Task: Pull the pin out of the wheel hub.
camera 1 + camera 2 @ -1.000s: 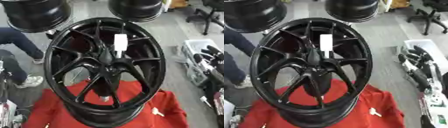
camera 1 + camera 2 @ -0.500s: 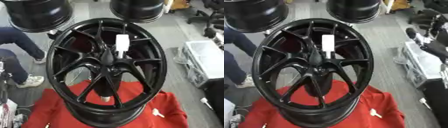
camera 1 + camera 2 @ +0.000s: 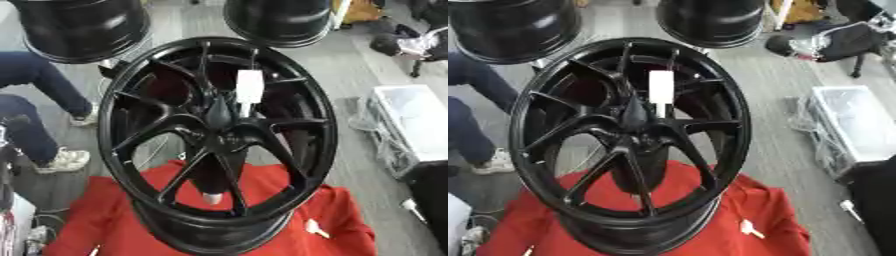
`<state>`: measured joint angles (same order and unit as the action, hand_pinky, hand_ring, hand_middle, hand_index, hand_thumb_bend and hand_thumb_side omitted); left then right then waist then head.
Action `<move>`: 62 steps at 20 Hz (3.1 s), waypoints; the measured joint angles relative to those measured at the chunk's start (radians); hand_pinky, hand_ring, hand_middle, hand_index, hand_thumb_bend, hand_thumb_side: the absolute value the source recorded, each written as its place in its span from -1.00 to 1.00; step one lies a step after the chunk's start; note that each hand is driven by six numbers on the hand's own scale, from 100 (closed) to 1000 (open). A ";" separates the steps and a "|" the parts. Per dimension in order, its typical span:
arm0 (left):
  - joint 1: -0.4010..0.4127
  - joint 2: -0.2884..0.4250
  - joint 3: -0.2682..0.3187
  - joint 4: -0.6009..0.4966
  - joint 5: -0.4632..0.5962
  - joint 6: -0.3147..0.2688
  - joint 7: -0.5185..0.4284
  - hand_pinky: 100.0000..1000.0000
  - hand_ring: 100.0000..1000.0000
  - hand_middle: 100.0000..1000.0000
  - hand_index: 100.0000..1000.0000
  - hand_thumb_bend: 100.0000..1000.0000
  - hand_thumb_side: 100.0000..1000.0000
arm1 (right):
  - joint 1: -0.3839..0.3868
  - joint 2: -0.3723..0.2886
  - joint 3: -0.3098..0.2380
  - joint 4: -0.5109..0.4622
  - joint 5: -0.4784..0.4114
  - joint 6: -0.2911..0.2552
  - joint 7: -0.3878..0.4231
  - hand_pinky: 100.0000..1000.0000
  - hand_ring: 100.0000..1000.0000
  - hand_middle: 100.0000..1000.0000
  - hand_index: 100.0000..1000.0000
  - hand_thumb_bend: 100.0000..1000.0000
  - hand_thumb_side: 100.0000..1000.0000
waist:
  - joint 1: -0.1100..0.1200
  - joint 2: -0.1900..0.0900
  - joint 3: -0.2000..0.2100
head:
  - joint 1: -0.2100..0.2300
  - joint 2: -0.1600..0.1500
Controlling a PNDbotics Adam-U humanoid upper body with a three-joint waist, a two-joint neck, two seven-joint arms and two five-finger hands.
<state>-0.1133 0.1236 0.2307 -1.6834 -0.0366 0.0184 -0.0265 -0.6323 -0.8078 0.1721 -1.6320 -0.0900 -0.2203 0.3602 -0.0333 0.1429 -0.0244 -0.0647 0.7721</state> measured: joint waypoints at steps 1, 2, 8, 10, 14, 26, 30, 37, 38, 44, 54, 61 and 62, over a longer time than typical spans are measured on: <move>0.000 0.000 0.000 0.000 0.000 0.000 0.000 0.32 0.92 0.51 0.30 -0.71 0.68 | -0.024 0.000 0.019 0.009 -0.004 -0.002 0.022 0.66 0.62 0.57 0.75 0.11 -0.38 | 0.000 0.000 0.003 | -0.001 0.000; 0.000 0.000 0.000 0.000 0.000 0.000 -0.001 0.32 0.92 0.51 0.30 -0.71 0.69 | -0.043 0.001 0.034 0.018 -0.008 -0.004 0.042 0.66 0.63 0.57 0.75 0.12 -0.38 | 0.000 0.000 0.005 | -0.003 0.000; 0.000 0.000 -0.006 0.000 0.000 -0.001 -0.006 0.32 0.92 0.51 0.30 -0.71 0.69 | -0.137 0.057 0.109 0.082 -0.019 -0.009 0.162 0.67 0.64 0.58 0.76 0.15 -0.38 | 0.003 0.000 0.011 | -0.009 0.000; 0.000 0.000 -0.006 0.000 0.000 -0.001 -0.007 0.32 0.92 0.51 0.30 -0.71 0.69 | -0.157 0.084 0.123 0.104 -0.020 -0.011 0.186 0.67 0.64 0.58 0.77 0.15 -0.38 | 0.004 0.000 0.012 | -0.010 0.000; 0.000 0.000 -0.006 0.000 0.000 -0.001 -0.008 0.32 0.92 0.51 0.30 -0.71 0.69 | -0.183 0.134 0.143 0.143 -0.020 -0.012 0.219 0.67 0.63 0.56 0.76 0.16 -0.38 | 0.006 0.000 0.012 | -0.015 0.000; 0.000 0.000 -0.010 0.000 0.000 -0.001 -0.008 0.32 0.92 0.51 0.31 -0.71 0.69 | -0.214 0.262 0.187 0.222 0.000 -0.018 0.280 0.66 0.61 0.52 0.75 0.15 -0.40 | 0.014 0.000 0.010 | -0.022 0.000; 0.001 0.000 -0.011 0.000 0.000 -0.001 -0.008 0.32 0.92 0.51 0.30 -0.71 0.69 | -0.217 0.293 0.198 0.237 0.013 -0.021 0.293 0.66 0.60 0.51 0.73 0.14 -0.40 | 0.015 0.000 0.010 | -0.026 0.000; 0.001 0.000 -0.012 0.000 0.000 -0.001 -0.009 0.32 0.91 0.51 0.30 -0.71 0.69 | -0.217 0.328 0.205 0.267 0.034 -0.026 0.299 0.65 0.58 0.48 0.68 0.13 -0.42 | 0.013 0.000 0.011 | -0.028 0.000; 0.001 0.000 -0.012 0.000 0.000 -0.001 -0.009 0.32 0.91 0.51 0.30 -0.71 0.69 | -0.216 0.332 0.208 0.272 0.037 -0.026 0.300 0.65 0.58 0.47 0.68 0.13 -0.42 | 0.013 0.000 0.011 | -0.029 0.000; 0.001 0.000 -0.012 0.000 0.000 -0.002 -0.010 0.32 0.91 0.51 0.31 -0.71 0.69 | -0.212 0.350 0.211 0.297 0.059 -0.032 0.296 0.63 0.54 0.40 0.59 0.11 -0.44 | 0.012 0.000 0.011 | -0.030 0.000; 0.001 -0.001 -0.012 0.000 0.000 -0.001 -0.010 0.32 0.91 0.51 0.30 -0.71 0.69 | -0.202 0.373 0.217 0.338 0.093 -0.046 0.269 0.61 0.49 0.30 0.49 0.06 -0.49 | 0.012 0.000 0.011 | -0.031 0.000; 0.001 -0.001 -0.012 0.000 0.000 -0.001 -0.010 0.32 0.91 0.51 0.30 -0.71 0.69 | -0.202 0.382 0.217 0.351 0.113 -0.052 0.244 0.58 0.46 0.22 0.40 0.02 -0.52 | 0.012 0.000 0.011 | -0.033 0.000; 0.001 -0.001 -0.012 0.000 0.000 -0.001 -0.011 0.32 0.91 0.51 0.30 -0.71 0.69 | -0.202 0.382 0.217 0.353 0.116 -0.053 0.239 0.58 0.45 0.21 0.39 0.01 -0.53 | 0.012 0.000 0.011 | -0.033 0.000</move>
<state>-0.1122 0.1230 0.2190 -1.6829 -0.0366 0.0173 -0.0370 -0.8342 -0.4255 0.3889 -1.2790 0.0262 -0.2733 0.5992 -0.0213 0.1430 -0.0135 -0.0982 0.7721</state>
